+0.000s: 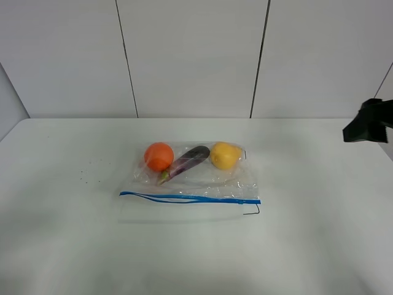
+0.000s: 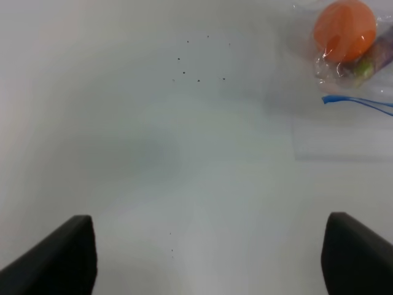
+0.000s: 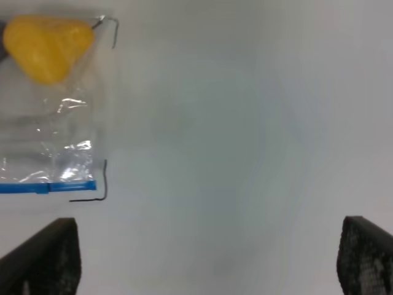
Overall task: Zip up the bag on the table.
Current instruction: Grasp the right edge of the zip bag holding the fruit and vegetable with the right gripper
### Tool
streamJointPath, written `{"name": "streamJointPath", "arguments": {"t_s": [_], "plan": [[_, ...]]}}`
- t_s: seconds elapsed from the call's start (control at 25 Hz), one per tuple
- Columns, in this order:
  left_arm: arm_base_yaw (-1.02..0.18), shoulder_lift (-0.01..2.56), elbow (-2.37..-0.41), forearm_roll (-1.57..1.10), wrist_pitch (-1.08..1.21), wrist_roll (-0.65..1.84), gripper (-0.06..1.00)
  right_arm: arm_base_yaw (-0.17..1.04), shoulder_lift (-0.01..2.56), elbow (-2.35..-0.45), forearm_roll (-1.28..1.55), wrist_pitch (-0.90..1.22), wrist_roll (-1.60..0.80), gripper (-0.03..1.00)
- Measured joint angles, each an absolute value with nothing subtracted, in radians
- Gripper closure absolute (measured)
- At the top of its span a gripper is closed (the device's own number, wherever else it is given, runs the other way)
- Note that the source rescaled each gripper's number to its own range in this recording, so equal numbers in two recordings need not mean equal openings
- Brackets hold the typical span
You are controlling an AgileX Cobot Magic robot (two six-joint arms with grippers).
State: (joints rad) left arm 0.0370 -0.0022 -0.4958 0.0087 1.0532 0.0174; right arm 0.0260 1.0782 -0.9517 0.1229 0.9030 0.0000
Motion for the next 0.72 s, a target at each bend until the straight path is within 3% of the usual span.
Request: {"name": "streamJointPath", "arguments": {"t_s": [0.52, 0.72], "plan": [[0.037, -0.002, -0.496, 0.009, 1.053, 0.017, -0.06, 0.026, 1.542, -0.988, 0.662, 0.777, -0.428, 0.06], [0.037, -0.002, -0.496, 0.009, 1.053, 0.017, -0.06, 0.008, 1.698, -1.008, 0.835, 0.789, -0.577, 0.12]]}}
